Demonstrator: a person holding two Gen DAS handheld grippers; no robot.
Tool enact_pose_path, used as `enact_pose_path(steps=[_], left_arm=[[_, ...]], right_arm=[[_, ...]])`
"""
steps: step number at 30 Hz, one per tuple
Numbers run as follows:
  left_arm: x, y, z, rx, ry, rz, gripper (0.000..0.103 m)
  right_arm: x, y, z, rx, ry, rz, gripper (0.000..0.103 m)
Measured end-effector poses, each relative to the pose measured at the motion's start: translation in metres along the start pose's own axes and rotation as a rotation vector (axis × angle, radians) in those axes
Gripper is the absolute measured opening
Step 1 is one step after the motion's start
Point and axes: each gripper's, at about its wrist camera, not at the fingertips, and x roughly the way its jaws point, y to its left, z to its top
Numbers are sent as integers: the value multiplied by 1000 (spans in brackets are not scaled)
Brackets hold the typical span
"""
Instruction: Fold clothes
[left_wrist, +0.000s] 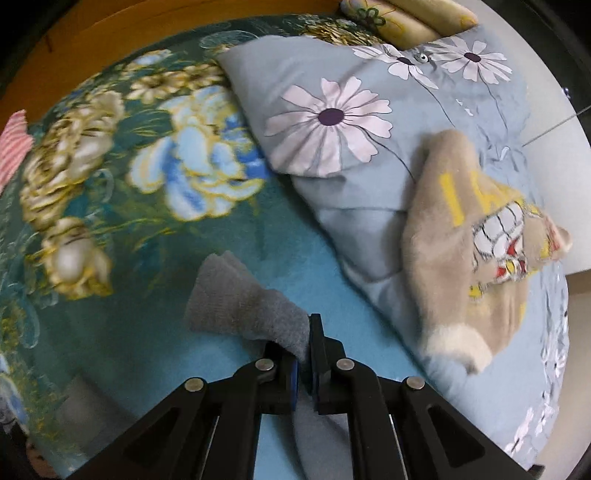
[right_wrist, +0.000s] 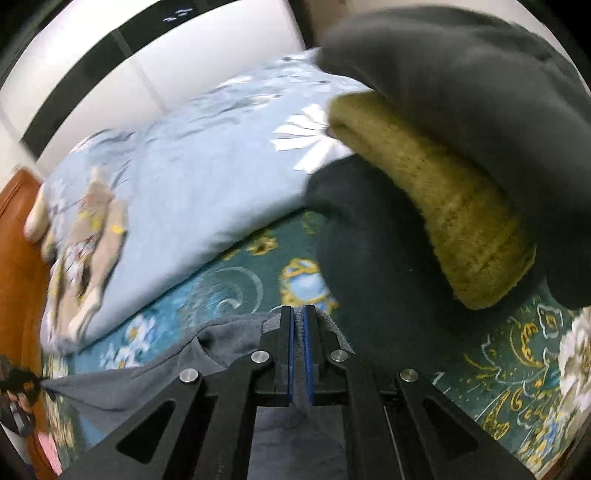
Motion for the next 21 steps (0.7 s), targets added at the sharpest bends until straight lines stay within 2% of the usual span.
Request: enact_pose_path(steps=[2,3,4,6,9,11,12,16,18,21], left_arm=[[19,-8,5,5,43,-47,8],[28,-11,7,1,74,-55,14],[32,-12,8,-7,90,-53,20],[35,-14,8,-3,112,-113,49],[20,-4,4,33,84,-221,59],[11,16,1,36,32,-201,62],[9,30,0,27,8,-174,62],[25,78,-7,-33,-2,-85,60],[37,93,-8,-86,1,-102,60],[50,97,-8,-163,-11,-177,57]], right_arm=[[3,-7,3,38,-2,-51,4],[5,-10,4,47,10,-72,4],[8,-16,5,51,31,-94,4],[8,-19,2,37,47,-114,4],[0,-24,-5,22,42,-105,5],[-7,-28,-10,35,42,-82,17],[-12,-31,-14,42,38,-65,27],[-46,-39,-47,51,3,1,35],[-51,-44,-64,61,17,5,38],[-57,-53,-93,89,59,-4,38]])
